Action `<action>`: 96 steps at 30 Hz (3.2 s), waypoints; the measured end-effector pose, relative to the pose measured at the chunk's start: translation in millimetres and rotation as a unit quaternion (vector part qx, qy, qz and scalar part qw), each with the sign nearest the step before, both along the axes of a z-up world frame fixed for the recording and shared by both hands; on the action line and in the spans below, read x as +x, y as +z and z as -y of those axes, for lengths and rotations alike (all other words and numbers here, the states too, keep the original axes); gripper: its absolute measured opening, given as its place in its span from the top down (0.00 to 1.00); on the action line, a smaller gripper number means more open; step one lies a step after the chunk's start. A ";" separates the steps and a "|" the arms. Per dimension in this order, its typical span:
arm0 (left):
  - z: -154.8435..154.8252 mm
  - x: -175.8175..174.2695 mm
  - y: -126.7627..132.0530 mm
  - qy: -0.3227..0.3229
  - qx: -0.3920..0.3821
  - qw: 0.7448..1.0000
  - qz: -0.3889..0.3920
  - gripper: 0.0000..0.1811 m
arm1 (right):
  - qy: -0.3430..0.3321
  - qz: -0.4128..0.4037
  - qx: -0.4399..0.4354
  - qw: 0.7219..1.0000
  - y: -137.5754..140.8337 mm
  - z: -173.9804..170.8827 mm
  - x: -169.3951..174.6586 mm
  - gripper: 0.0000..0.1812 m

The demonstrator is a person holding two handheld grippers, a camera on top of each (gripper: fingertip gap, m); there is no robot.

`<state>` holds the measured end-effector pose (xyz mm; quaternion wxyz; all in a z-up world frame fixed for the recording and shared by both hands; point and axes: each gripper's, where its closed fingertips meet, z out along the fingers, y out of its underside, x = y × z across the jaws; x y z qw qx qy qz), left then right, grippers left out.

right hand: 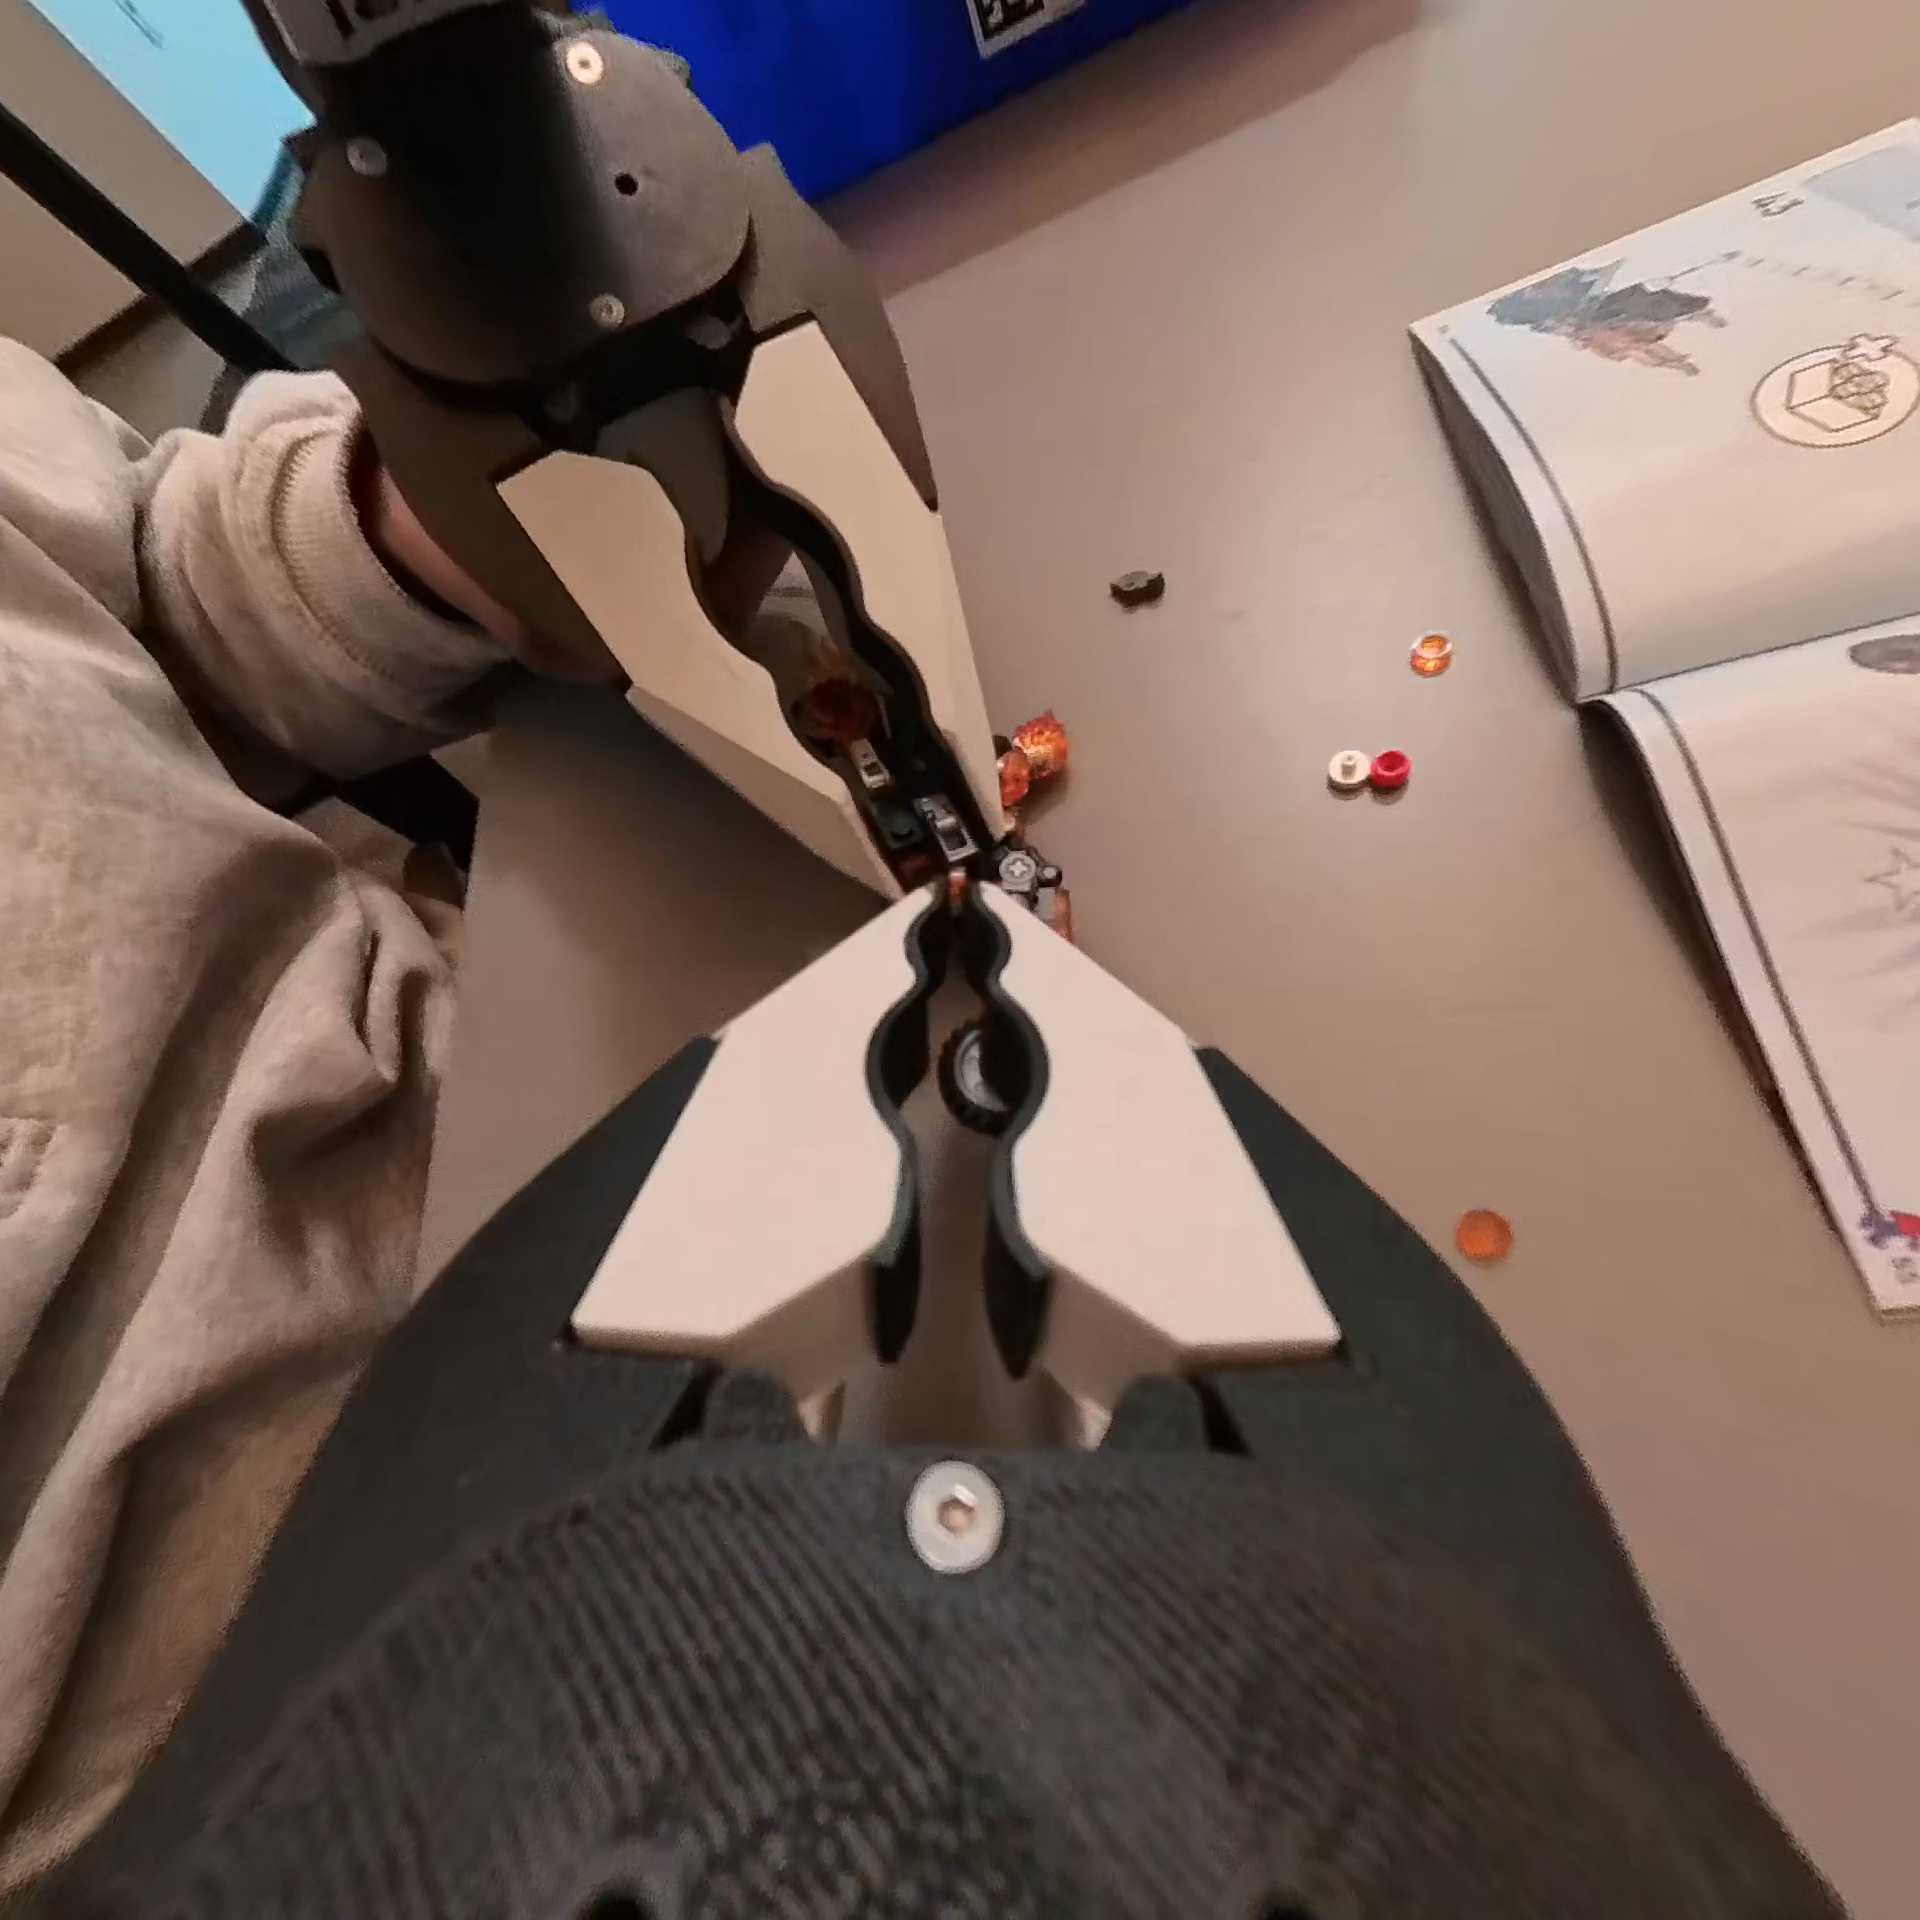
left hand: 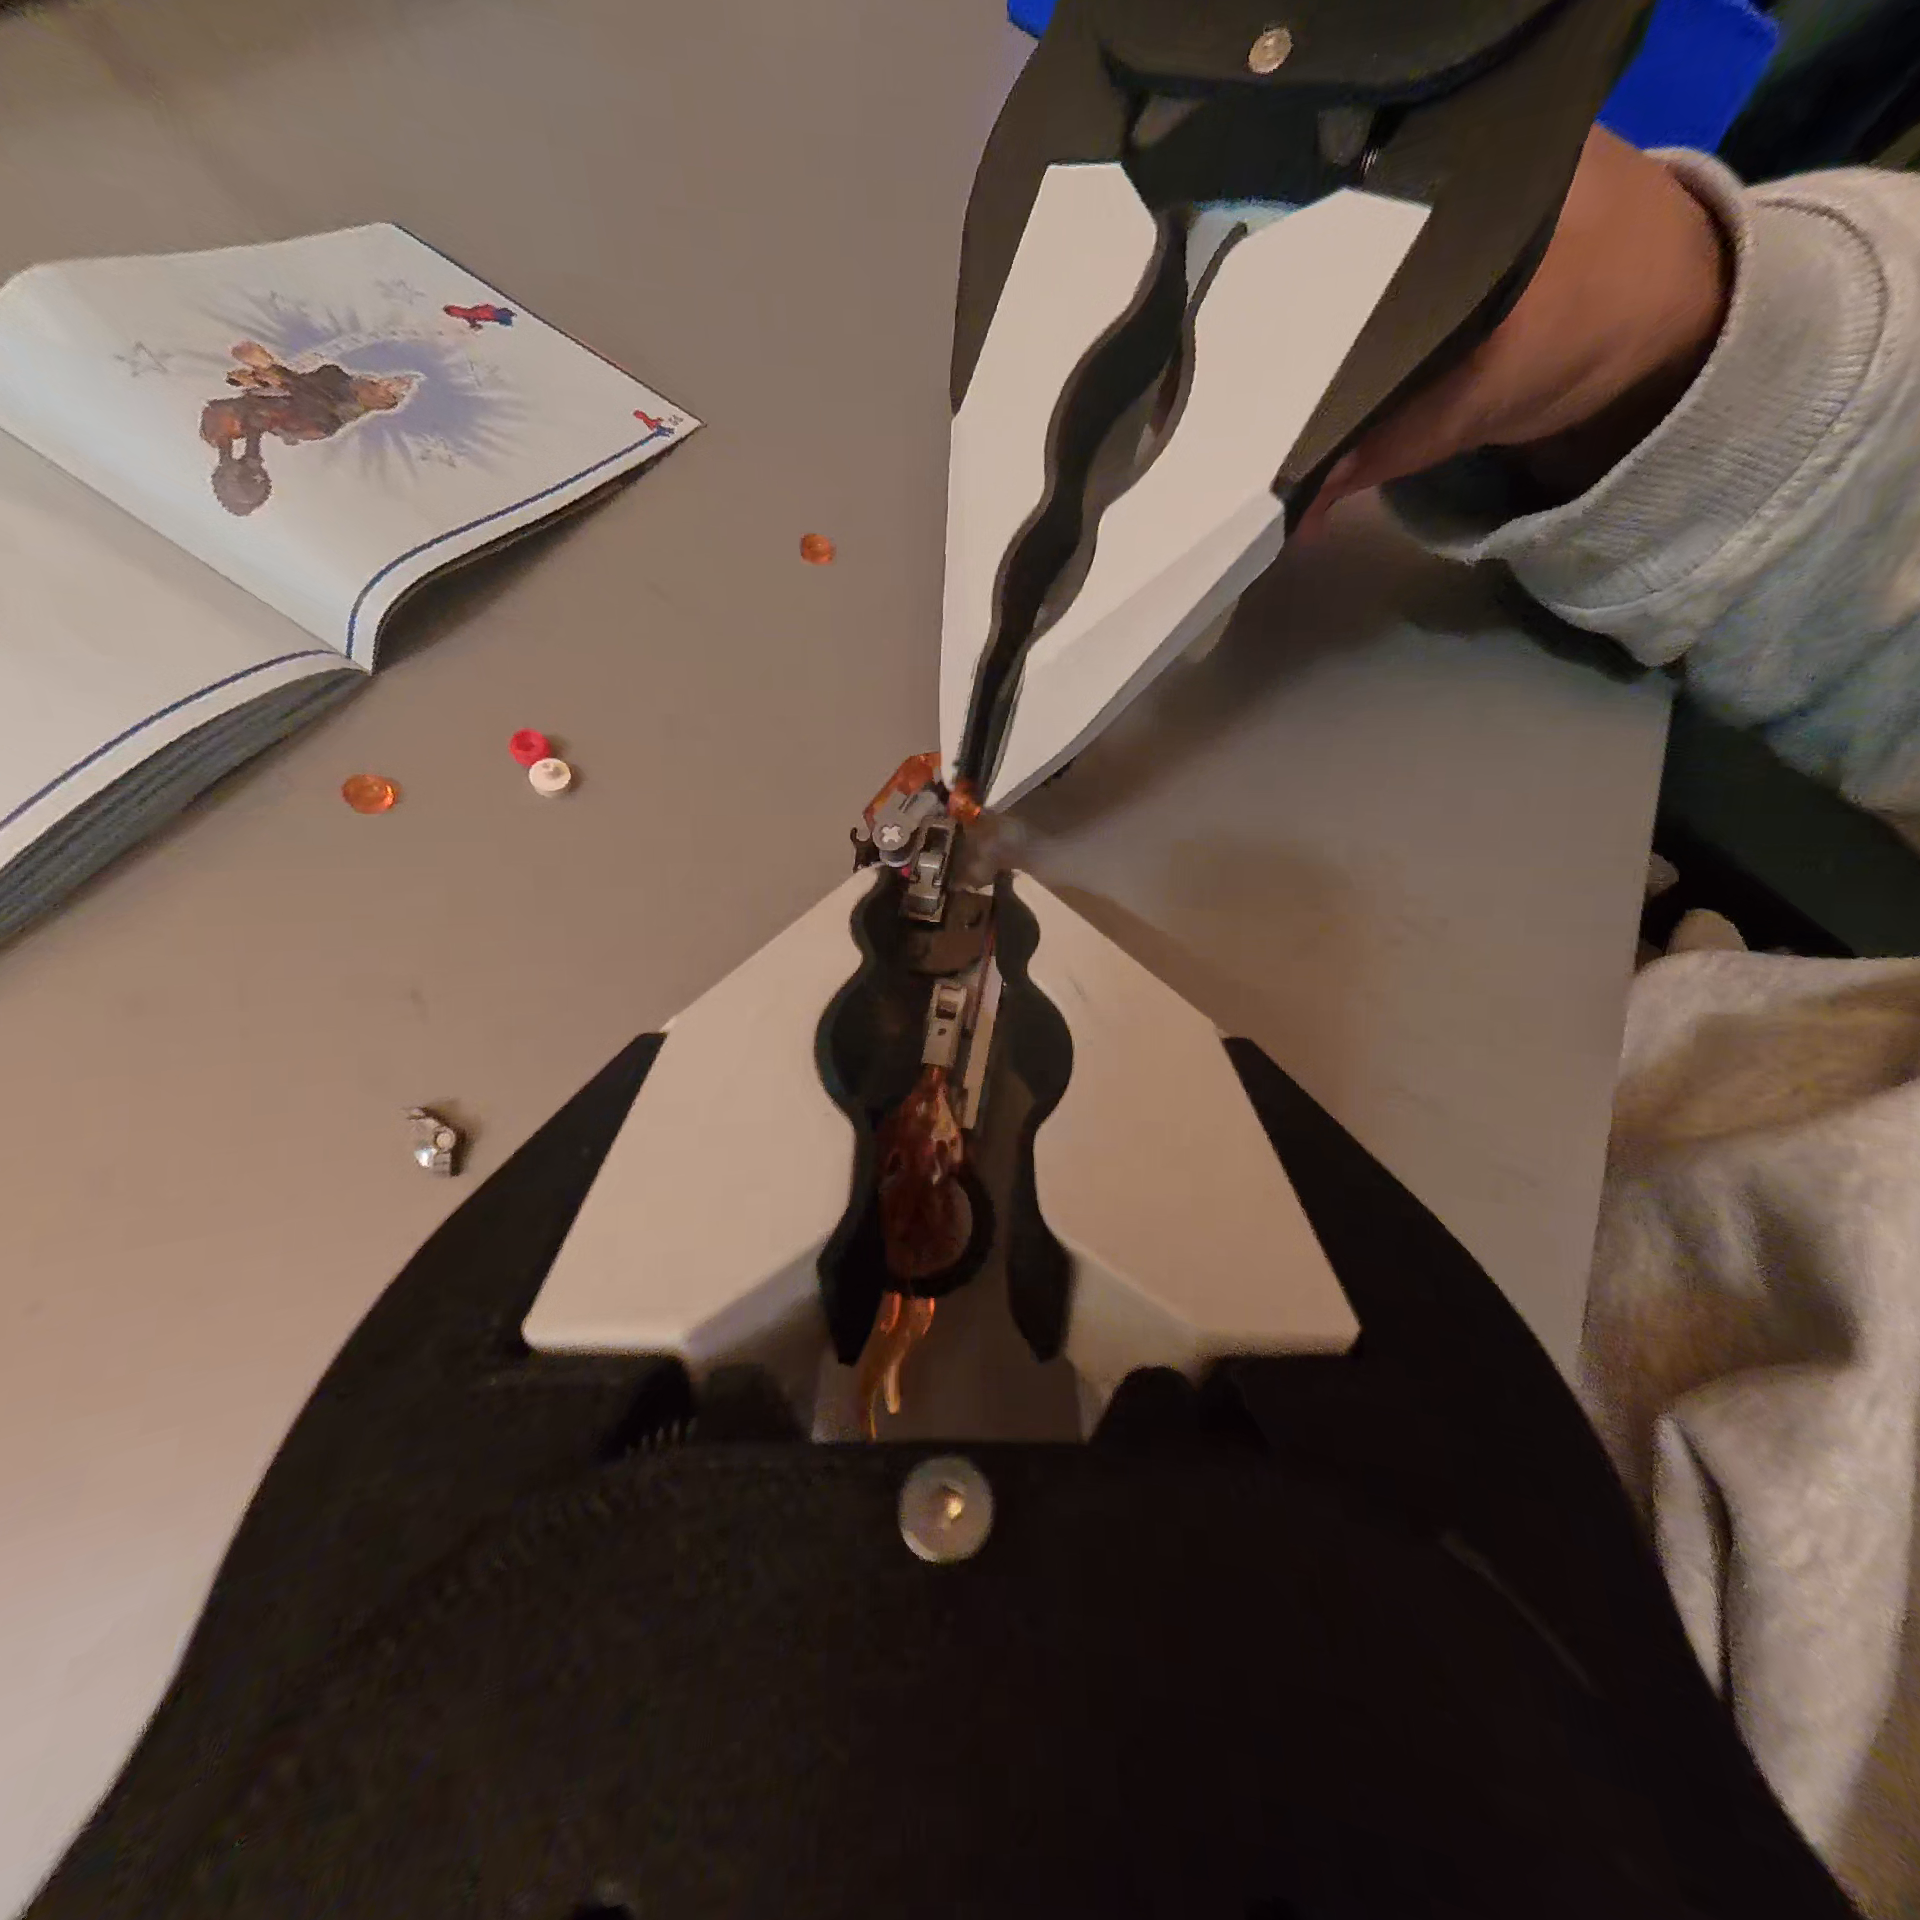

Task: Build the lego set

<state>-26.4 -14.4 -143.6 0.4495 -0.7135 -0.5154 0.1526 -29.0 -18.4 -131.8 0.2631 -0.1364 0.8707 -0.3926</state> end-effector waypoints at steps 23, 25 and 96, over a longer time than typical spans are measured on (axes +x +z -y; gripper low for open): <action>-18.0 6.4 1.0 -0.081 -0.043 0.995 -0.045 0.91 | 0.110 -0.016 -0.075 0.991 -3.0 -16.1 7.9 1.00; -18.4 6.8 1.1 -0.082 -0.045 0.995 -0.046 0.91 | 0.114 -0.030 -0.092 0.989 -2.9 -16.5 8.6 1.00; -17.1 6.1 -0.2 -0.062 -0.074 0.994 -0.057 0.91 | -0.214 0.008 -0.059 0.975 -4.2 -9.6 6.7 0.95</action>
